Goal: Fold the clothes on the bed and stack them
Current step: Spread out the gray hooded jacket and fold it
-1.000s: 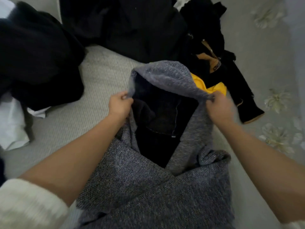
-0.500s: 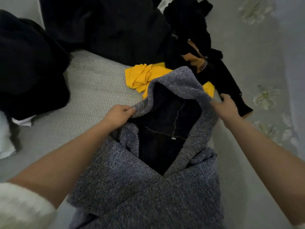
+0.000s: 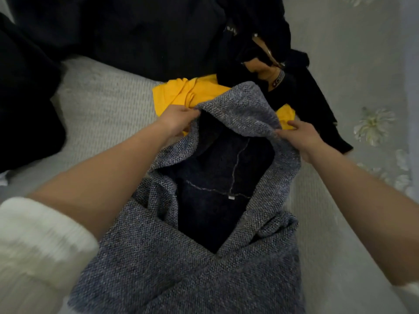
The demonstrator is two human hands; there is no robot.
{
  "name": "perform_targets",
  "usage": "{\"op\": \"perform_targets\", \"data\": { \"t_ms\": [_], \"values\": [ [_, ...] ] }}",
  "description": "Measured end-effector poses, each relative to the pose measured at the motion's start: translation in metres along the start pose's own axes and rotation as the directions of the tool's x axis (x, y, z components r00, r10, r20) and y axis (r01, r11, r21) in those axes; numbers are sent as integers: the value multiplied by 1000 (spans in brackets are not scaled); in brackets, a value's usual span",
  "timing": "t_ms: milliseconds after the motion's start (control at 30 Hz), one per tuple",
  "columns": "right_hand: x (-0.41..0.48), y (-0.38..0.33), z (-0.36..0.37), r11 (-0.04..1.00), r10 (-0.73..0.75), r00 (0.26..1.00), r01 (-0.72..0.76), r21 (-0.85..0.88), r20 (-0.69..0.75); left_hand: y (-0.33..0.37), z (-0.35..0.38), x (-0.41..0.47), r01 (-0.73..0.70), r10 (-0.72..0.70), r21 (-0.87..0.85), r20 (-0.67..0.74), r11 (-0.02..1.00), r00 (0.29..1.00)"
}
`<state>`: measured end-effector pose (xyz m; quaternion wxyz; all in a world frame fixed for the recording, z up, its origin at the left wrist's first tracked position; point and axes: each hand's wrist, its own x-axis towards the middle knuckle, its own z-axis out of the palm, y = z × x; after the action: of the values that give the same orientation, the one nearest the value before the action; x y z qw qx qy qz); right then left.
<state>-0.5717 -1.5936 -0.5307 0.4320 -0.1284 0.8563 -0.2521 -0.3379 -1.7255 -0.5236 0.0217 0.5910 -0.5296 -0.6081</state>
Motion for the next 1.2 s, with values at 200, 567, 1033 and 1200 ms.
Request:
{"op": "perform_targets", "data": {
  "t_ms": [200,567,1033,1200],
  "values": [
    [-18,-3,-3,941,-243,969,227,-252,-33,6,8,-11,-155,157,133,-11,979,987],
    [-183,55,-28,302,-953,247,825,-478,-176,-57,-83,-201,-680,697,160,-226,715,680],
    [-240,214,36,-101,-800,362,706,-701,479,-169,-7,-239,-451,436,833,293,320,851],
    [-229,191,38,25,-719,580,572,-820,382,-159,17,-218,-519,60,828,541,-213,839]
  ]
}}
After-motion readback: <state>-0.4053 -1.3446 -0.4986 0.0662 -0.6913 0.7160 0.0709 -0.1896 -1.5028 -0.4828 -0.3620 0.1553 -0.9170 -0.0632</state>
